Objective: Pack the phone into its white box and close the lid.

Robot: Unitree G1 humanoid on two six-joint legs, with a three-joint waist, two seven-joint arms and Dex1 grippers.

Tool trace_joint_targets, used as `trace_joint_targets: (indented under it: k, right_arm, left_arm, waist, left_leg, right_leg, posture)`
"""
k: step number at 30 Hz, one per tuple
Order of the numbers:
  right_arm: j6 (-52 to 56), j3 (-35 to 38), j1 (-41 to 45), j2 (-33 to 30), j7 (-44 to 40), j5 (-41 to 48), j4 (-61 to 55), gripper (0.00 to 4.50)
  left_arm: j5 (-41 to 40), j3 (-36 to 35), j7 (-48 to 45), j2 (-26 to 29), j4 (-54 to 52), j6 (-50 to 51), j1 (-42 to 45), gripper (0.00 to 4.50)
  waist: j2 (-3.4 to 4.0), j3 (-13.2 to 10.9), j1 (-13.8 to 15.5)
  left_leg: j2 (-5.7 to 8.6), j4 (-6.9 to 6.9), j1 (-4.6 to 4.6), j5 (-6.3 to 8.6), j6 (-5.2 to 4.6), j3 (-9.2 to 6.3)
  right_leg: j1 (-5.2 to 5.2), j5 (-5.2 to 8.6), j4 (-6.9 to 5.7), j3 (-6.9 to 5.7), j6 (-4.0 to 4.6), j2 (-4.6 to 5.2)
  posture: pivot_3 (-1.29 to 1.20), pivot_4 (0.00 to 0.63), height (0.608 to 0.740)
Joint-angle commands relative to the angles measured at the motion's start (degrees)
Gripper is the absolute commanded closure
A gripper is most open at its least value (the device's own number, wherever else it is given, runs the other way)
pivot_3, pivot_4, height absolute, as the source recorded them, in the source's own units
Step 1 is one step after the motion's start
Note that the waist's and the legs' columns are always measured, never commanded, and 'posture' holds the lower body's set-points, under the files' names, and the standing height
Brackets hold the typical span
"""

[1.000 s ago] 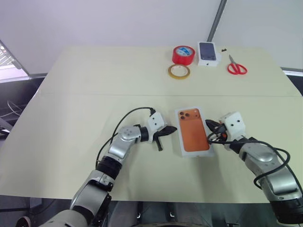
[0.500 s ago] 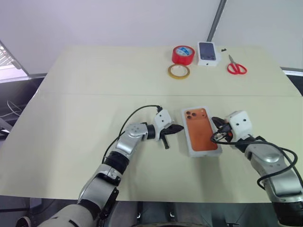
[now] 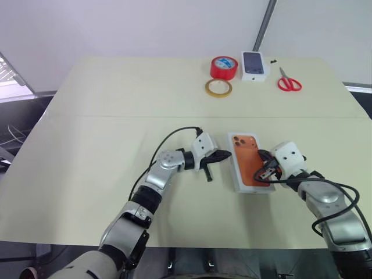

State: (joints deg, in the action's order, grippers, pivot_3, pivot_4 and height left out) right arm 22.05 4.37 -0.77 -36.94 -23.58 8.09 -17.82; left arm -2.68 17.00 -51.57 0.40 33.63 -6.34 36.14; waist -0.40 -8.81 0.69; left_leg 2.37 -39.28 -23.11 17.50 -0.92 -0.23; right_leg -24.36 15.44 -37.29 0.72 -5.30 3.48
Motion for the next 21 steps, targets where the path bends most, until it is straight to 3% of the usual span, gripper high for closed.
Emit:
trace_joint_targets:
  k: [1,5,9,13,15,18,21]
  right_arm:
    - [-0.3,0.3,1.2,0.8,-0.7,-0.2,-0.4,4.48]
    - [-2.9,2.1,1.6,0.3,-1.4,-0.7,0.3,4.48]
    - [-4.0,8.8,5.0,2.1,-2.1,5.1,1.4,4.48]
    - [-2.7,9.8,5.0,2.9,-9.2,12.9,-0.7,4.48]
    - [-2.1,8.0,3.5,1.7,-12.1,13.4,-1.5,4.48]
    - [-2.2,-0.1,-2.1,-4.0,-15.6,5.3,-0.9,4.48]
    - [-5.0,-4.2,-5.6,-5.0,-14.0,-0.4,-0.1,4.48]
  left_arm:
    - [0.5,0.7,-0.4,0.4,-1.2,0.1,-0.8,4.50]
    - [-1.1,-1.3,0.8,-0.1,-1.7,0.4,0.0,4.50]
    - [-5.0,-4.2,1.4,-2.8,-2.8,2.7,3.0,4.50]
    - [-5.5,-4.9,2.0,-6.0,0.3,2.6,7.3,4.50]
    - [-3.8,-3.5,1.6,-6.7,3.0,1.6,8.3,4.50]
    - [1.6,0.2,2.6,-6.6,9.9,-0.4,9.5,4.50]
    - [6.7,5.1,0.9,-4.6,13.3,3.8,8.8,4.50]
  waist:
    - [0.00,0.0,-0.1]
    - [0.00,0.0,0.0]
    - [0.00,0.0,0.0]
    - [-0.02,0.0,0.1]
    - [-0.01,0.0,0.0]
    - [-0.01,0.0,0.1]
    - [-0.12,0.1,-0.2]
  left_leg:
    - [0.00,0.00,0.01,0.00,0.01,0.00]
    - [0.00,0.00,0.01,-0.01,0.01,0.00]
    - [0.00,0.00,-0.01,-0.01,0.01,0.00]
    - [0.00,-0.01,-0.01,0.00,0.01,0.00]
    - [0.00,-0.01,0.00,0.00,0.01,0.00]
    - [0.01,0.00,0.04,0.00,0.00,0.02]
    - [0.00,0.00,0.16,0.00,-0.01,0.10]
  right_leg:
    - [0.00,0.00,0.00,0.00,0.00,-0.01]
    - [0.00,0.00,-0.02,0.00,0.00,-0.01]
    - [-0.01,0.00,-0.02,0.00,0.00,0.00]
    - [0.00,0.00,-0.02,-0.01,-0.01,-0.02]
    - [0.00,0.00,-0.02,-0.01,-0.01,-0.04]
    - [0.05,0.00,-0.02,-0.01,-0.01,-0.06]
    - [0.11,0.00,-0.03,0.03,-0.01,-0.13]
  posture:
    - [0.00,0.150,0.740]
    - [0.00,0.150,0.740]
    - [0.00,0.150,0.740]
    - [0.00,0.150,0.740]
    - [0.00,0.150,0.740]
    - [0.00,0.150,0.740]
    - [0.00,0.150,0.740]
